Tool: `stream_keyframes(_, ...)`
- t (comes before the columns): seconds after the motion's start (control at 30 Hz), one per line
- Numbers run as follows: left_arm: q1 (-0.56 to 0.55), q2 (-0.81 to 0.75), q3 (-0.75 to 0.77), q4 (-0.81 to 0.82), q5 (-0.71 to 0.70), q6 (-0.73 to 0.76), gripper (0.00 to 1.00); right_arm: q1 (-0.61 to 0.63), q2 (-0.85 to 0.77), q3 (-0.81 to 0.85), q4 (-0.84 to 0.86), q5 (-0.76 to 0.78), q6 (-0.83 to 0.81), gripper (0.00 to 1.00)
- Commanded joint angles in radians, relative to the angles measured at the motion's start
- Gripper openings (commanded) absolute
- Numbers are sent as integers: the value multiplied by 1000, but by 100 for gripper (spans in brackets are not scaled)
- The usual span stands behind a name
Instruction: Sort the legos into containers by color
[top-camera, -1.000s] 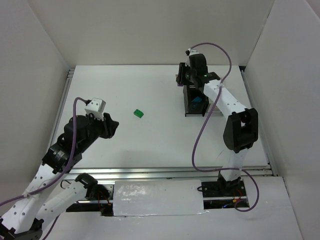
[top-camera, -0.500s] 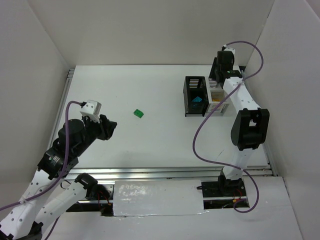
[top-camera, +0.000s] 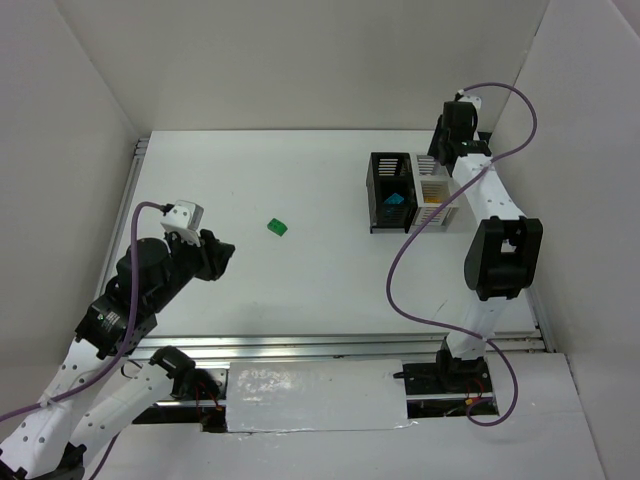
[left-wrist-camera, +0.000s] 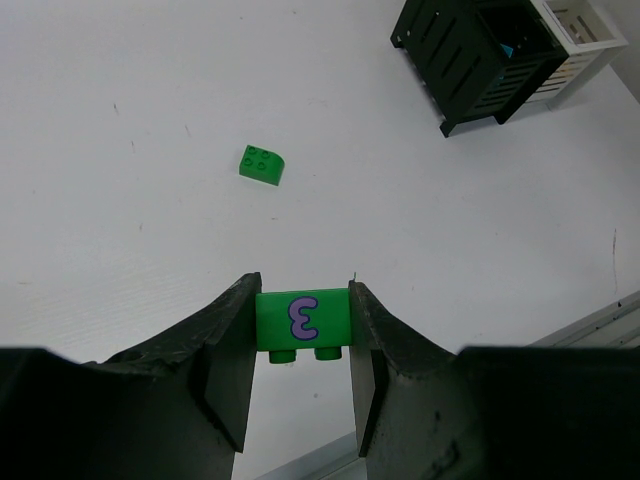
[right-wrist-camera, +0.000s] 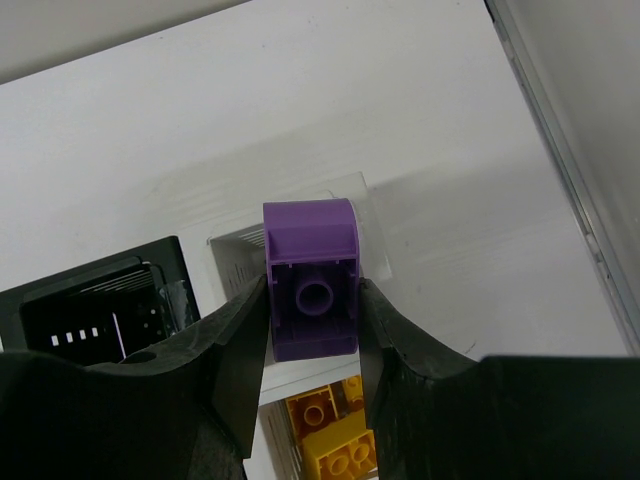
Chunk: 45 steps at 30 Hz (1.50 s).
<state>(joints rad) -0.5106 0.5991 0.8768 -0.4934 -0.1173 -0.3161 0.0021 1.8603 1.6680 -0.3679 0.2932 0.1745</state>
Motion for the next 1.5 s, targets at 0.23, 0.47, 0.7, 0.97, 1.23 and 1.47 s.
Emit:
stream_keyframes(0.23, 9, 10, 8, 55, 19, 15, 0, 6, -73, -51, 32, -34, 22, 0)
stream_keyframes(0.47, 7, 10, 8, 53, 13, 14, 0, 6, -56, -40, 18, -75, 26, 0)
stream_keyframes(0.7, 11, 16, 7, 53, 11, 15, 0, 6, -69, -50, 21, -85, 26, 0)
stream_keyframes(0.97, 11, 22, 8, 55, 13, 17, 0, 6, -75, -51, -20, -11, 72, 0)
stream_keyframes(1.23, 12, 25, 8, 55, 25, 17, 0, -31, -122, -109, -28, -12, 112, 0)
stream_keyframes(1.47, 14, 18, 7, 58, 25, 15, 0, -30, -185, -206, -11, -69, 157, 0)
